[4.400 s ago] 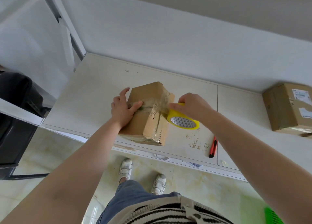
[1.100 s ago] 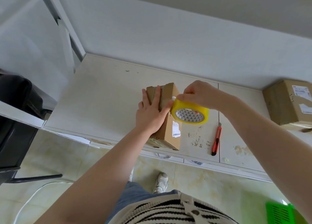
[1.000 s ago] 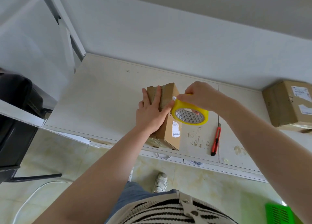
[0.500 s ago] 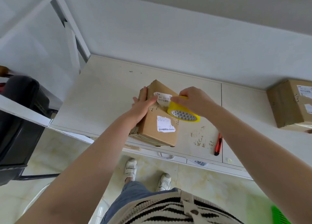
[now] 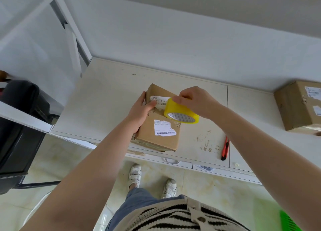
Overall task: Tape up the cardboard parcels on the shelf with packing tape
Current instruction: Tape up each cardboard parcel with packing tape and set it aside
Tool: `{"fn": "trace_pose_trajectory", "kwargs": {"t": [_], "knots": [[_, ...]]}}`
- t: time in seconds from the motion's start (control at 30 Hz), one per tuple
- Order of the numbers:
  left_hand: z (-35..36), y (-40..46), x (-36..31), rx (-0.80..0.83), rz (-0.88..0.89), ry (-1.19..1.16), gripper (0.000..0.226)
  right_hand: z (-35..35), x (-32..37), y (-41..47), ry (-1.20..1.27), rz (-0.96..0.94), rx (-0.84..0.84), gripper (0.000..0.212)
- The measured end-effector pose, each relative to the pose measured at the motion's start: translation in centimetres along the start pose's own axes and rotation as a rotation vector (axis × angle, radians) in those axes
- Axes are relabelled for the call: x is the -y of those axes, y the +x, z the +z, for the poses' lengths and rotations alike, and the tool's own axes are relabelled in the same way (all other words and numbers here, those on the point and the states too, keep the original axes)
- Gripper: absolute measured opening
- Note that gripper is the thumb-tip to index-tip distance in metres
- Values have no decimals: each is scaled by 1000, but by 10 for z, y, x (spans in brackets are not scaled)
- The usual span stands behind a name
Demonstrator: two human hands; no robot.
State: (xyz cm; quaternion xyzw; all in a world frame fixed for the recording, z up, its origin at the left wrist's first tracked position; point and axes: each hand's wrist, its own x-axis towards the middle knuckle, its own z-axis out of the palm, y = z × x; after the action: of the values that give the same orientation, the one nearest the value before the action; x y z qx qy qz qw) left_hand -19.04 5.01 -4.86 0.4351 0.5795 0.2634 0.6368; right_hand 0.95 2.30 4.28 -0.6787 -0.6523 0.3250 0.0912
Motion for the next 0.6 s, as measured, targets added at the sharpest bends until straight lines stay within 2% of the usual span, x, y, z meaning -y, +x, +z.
{"fn": "trace_pose_trajectory", "kwargs": {"t": [0.17, 0.27, 0.43, 0.6], "knots": [[-7, -4, 8, -28, -11, -94, 65, -10, -24, -1, -151, 91, -32, 54], [-10, -8, 14, -8, -15, -107, 56, -10, -39, -7, -110, 145, 5, 59], [-10, -6, 30, 1, 88, 220, 37, 20, -52, -3, -96, 199, 56, 55], [3, -5, 28, -68, 84, 295, 36, 33, -63, 3, -45, 258, 66, 55]]}}
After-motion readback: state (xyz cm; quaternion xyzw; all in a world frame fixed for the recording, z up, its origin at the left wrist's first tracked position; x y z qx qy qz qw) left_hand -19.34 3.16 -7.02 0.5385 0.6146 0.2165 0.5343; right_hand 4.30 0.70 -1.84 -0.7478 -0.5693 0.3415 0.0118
